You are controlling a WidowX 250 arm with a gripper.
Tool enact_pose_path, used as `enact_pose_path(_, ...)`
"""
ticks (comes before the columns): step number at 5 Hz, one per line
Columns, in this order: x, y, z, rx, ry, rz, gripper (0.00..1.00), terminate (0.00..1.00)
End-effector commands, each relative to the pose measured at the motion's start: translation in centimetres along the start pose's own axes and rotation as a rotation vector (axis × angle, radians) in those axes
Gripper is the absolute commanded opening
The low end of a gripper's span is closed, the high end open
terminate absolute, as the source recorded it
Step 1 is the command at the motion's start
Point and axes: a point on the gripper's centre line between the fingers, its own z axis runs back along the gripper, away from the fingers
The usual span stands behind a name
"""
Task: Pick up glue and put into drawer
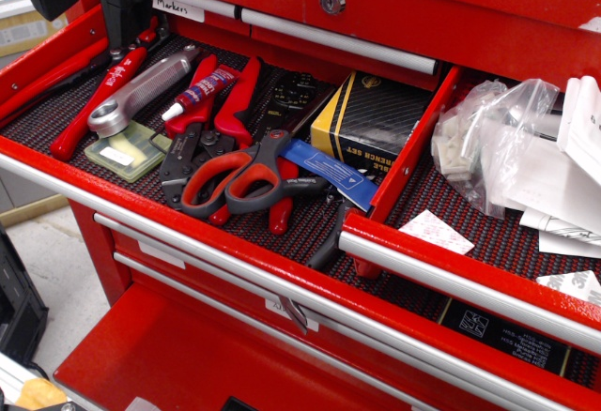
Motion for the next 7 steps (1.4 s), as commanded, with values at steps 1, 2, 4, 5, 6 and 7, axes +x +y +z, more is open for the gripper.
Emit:
enact_pose_path(1, 0.0, 0.0, 0.0, 0.000, 0.000, 0.000, 1.00, 0.00)
enact_pose_path(2, 2.8, 1.3, -2.0, 0.012, -0.047, -0.007, 1.00, 0.00)
enact_pose_path(4, 6.5, 1.8, -6.3, -0.024, -0.140, -0.046, 1.00, 0.00)
enact_pose_path(5, 7.5, 1.4, -7.7, -0.047, -0.165, -0.074, 1.00, 0.00)
enact_pose_path(6, 8.0, 1.2, -9.2, -0.054, -0.185, -0.100, 1.00, 0.00)
enact_pose_path(7, 8.0, 1.4, -10.2, -0.042, -0.198, -0.100, 1.00, 0.00)
